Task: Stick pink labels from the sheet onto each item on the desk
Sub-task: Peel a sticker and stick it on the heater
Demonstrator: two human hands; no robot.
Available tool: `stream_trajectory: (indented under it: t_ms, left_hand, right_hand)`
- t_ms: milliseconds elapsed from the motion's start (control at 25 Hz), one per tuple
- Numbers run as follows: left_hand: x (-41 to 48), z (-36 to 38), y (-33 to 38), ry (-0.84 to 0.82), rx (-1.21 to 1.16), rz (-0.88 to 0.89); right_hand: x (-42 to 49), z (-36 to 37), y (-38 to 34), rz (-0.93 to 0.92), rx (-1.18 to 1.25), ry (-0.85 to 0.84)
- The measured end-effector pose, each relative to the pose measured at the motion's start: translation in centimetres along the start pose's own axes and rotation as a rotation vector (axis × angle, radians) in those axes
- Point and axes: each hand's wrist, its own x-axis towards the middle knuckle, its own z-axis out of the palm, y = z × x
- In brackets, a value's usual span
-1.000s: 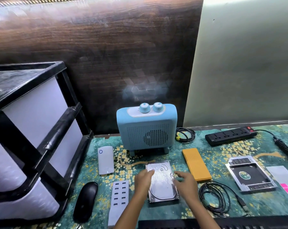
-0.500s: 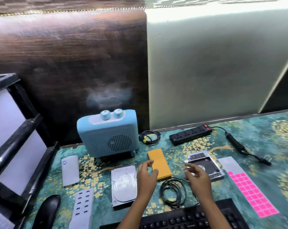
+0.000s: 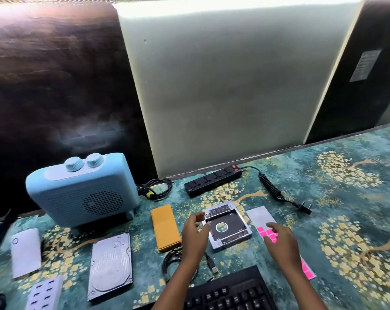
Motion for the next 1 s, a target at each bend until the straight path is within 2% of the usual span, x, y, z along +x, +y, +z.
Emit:
stream_trajectory:
  t_ms: [120, 200, 400, 600, 680, 800, 920, 1000]
  left_hand:
    - [0.3, 2.3, 0.0, 0.006, -0.019, -0.022]
    - [0.4, 3.2, -0.2, -0.001, -0.006, -0.037]
    - [0.5, 4.4, 0.2, -0.038, 0.014, -0.058]
    - [0.8, 4.7, 1.4, -0.069, -0.054, -0.079]
    - [1.1, 4.8, 2.1, -0.115, -0.131, -0.116]
    - [1.6, 4.6, 3.2, -0.159, -0.293, -0.180]
    - [1.8, 3.8, 3.8, -0.073, -0.382, -0.188]
    - [1.7, 3.1, 3.8, -0.013, -0.387, -0.220]
  right_hand:
    - [1.0, -1.1, 2.1, 0.096, -0.313, -0.080]
    - [1.5, -1.7, 2.5, 0.134, -0.364, -0.122]
    - [3.7, -2.1, 3.5, 0.208, -0.110, -0.191]
    - [4.6, -3.7, 1.0, 0.059, 0.317, -0.156]
    - [4.6, -4.0, -1.3, -0.047, 0.431, -0.253]
    - [3.8, -3.2, -3.6, -0.127, 0.451, -0.461]
    - [2.8, -2.3, -4.4, -0.124, 0.438, -0.626]
    - [2.2, -1.9, -4.6, -0.142, 0.427, -0.651]
